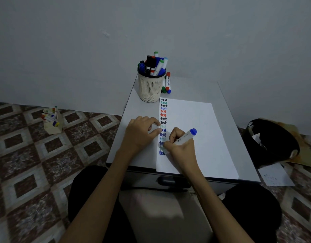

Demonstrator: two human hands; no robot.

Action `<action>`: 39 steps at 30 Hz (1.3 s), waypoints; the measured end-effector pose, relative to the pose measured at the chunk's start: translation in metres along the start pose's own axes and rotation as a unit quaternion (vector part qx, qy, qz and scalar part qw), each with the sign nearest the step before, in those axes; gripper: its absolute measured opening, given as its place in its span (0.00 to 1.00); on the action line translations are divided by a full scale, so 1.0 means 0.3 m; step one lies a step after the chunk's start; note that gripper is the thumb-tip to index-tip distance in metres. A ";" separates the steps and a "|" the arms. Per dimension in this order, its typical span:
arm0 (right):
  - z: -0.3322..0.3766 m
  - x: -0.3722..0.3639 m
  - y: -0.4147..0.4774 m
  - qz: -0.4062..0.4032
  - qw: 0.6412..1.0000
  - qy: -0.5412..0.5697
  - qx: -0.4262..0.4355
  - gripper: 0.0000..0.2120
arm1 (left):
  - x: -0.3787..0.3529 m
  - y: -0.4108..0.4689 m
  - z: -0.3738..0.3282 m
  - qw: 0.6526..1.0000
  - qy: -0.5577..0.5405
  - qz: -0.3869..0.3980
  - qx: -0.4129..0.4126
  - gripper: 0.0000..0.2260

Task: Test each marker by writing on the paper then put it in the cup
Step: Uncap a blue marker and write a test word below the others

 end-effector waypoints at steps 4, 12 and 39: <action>0.006 0.006 0.003 -0.015 1.000 0.007 0.005 0.15 | -0.001 0.001 0.001 1.000 0.001 -0.005 -0.004 0.15; 0.004 0.004 0.001 -0.032 0.999 0.014 0.011 0.12 | 0.000 0.000 -0.001 1.000 -0.006 -0.001 -0.009 0.15; 0.103 0.104 0.077 -0.061 0.946 0.312 -0.066 0.09 | 0.033 0.007 0.017 0.939 -0.326 -0.015 0.110 0.17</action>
Point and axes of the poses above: each hand's wrist, its own y-axis towards the middle knuckle, its own x-axis out of the back of the hand, z = x × y, the point moved 1 cm from there along y, towards the middle knuckle, and after that the axes turned 1 degree about z, right-handed, at the moved point
